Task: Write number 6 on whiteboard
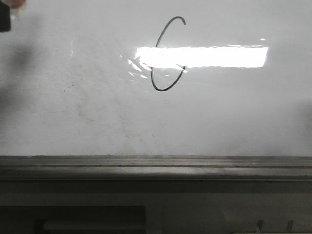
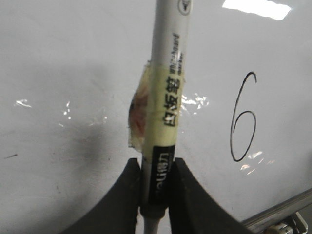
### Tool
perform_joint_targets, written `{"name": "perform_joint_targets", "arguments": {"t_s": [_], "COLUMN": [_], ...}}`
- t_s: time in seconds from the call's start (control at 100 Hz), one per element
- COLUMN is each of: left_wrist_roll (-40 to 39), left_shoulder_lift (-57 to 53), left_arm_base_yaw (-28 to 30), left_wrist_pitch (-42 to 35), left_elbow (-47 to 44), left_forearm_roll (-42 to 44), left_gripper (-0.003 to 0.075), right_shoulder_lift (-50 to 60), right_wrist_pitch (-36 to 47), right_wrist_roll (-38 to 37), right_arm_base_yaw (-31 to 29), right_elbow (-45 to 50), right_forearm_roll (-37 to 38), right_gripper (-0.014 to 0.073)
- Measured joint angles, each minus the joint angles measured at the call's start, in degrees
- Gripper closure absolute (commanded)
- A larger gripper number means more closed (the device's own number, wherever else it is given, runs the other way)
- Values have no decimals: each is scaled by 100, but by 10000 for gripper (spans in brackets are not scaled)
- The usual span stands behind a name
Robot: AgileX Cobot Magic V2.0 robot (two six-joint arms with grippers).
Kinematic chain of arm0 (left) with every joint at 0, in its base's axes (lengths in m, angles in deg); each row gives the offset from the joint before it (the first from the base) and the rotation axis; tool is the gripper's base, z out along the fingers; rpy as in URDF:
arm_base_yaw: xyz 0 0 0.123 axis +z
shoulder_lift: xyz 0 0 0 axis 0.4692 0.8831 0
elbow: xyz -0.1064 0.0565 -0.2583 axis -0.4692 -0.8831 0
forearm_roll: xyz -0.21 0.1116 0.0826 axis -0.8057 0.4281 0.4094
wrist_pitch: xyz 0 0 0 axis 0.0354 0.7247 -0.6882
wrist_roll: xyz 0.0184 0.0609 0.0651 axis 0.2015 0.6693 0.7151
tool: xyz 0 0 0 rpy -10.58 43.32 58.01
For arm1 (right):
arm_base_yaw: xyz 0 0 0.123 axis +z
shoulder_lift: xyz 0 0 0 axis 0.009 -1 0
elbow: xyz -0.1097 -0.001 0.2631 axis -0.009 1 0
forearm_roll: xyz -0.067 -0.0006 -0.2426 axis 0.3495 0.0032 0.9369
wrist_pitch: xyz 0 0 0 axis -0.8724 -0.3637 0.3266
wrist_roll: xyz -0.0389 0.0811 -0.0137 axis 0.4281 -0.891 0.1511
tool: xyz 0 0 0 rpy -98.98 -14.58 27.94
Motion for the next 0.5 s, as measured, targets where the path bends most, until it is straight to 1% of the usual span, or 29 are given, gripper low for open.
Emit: {"name": "perform_joint_targets", "arguments": {"t_s": [0.34, 0.5], "left_wrist_roll": [-22, -22], "left_shoulder_lift": [1464, 1741], "left_arm_base_yaw": [0, 0], "left_wrist_pitch": [39, 136], "left_elbow": [622, 815], "left_forearm_roll": [-4, -4], "left_gripper": [741, 740], "right_shoulder_lift": [4, 4], "right_wrist_pitch": [40, 40], "right_wrist_roll": [-26, -26], "right_arm_base_yaw": [0, 0], "right_elbow": [52, 52], "right_forearm_roll": [-53, -67], "right_gripper": [126, 126]}}
